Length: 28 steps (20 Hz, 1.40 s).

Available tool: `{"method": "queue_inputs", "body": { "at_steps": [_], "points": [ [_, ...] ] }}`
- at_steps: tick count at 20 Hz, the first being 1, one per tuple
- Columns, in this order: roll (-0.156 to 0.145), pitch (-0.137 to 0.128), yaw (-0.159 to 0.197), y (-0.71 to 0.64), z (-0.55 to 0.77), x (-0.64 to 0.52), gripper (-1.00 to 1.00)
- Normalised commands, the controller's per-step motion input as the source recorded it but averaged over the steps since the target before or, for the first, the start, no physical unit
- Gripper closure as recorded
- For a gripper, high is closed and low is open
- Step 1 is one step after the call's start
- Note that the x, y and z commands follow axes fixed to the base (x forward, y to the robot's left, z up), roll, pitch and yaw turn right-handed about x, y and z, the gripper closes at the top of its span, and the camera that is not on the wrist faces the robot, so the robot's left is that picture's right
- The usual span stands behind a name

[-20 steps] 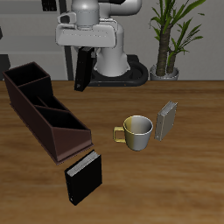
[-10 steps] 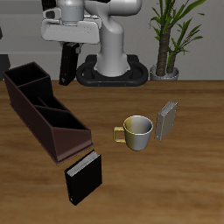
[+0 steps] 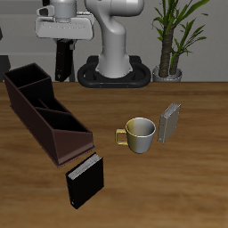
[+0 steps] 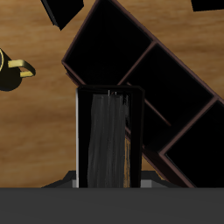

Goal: Place the left black book into the right desk caddy's right compartment

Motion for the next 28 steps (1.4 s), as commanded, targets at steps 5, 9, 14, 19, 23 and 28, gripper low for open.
{"method": "queue_inputs", "body": {
  "at_steps": [5,9,14,19,23,28],
  "points": [
    [-0.004,0.01,0.001,-0.37,0.04,-0.1,1.0],
    [-0.034,-0.003,0.035,-0.33,-0.04,-0.09,1.0],
    [-0.036,-0.019,0.02,-0.22,0.01,-0.11,1.0],
    [-0.064,-0.003,0.013,-0.28,-0.03,-0.1,1.0],
    [-0.058,0.009,-0.013,-0.3,-0.03,-0.04,1.0],
    [-0.04,-0.009,0.0,-0.16,-0.05,-0.15,1.0]
  ]
}}
